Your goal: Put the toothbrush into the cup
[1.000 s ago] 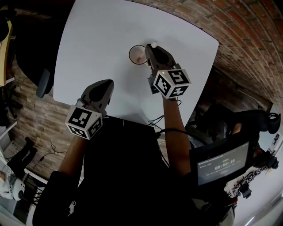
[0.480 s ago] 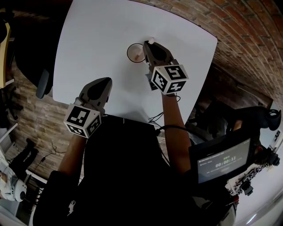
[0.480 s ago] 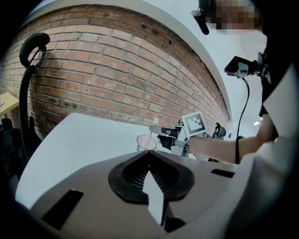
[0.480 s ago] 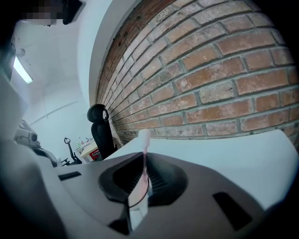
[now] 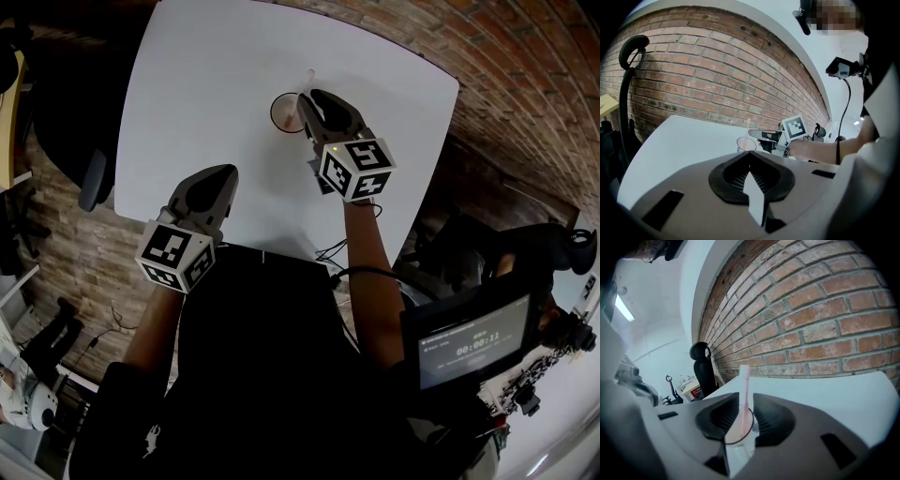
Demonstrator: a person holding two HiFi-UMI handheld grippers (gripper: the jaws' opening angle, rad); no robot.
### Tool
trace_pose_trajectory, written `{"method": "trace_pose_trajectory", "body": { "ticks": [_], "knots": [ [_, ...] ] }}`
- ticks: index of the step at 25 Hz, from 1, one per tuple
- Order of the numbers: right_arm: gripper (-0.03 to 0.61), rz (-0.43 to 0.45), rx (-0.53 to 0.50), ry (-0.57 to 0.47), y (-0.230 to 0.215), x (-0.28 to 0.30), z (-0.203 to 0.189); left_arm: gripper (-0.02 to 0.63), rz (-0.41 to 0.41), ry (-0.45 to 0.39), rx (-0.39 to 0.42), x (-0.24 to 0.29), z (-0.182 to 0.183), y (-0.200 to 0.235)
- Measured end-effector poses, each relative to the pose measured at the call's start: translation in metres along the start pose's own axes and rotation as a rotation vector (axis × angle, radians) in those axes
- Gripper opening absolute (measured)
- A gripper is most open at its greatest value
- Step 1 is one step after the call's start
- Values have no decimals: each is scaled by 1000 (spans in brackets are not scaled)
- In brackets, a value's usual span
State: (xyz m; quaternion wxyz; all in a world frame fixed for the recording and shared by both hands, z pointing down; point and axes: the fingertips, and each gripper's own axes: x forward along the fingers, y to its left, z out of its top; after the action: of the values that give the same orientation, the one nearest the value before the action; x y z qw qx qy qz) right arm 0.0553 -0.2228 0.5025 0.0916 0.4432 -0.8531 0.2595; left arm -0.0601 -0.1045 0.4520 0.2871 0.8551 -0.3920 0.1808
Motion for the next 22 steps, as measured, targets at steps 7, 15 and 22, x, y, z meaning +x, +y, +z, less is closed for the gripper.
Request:
{"method": "trace_pose_trajectory", "body": {
  "ticks": [7,15,22],
  "knots": [
    [80,-21,6,-5,-7,-4,-2,5,-8,-4,12,3,2,-1],
    [80,-29,-8,-45,20,-27,13,5,-38,-43,42,-12,15,-8],
    [67,-45,-18,-70,29,-50,19,5,-77,-89,57,-13,32,-22]
  ]
}}
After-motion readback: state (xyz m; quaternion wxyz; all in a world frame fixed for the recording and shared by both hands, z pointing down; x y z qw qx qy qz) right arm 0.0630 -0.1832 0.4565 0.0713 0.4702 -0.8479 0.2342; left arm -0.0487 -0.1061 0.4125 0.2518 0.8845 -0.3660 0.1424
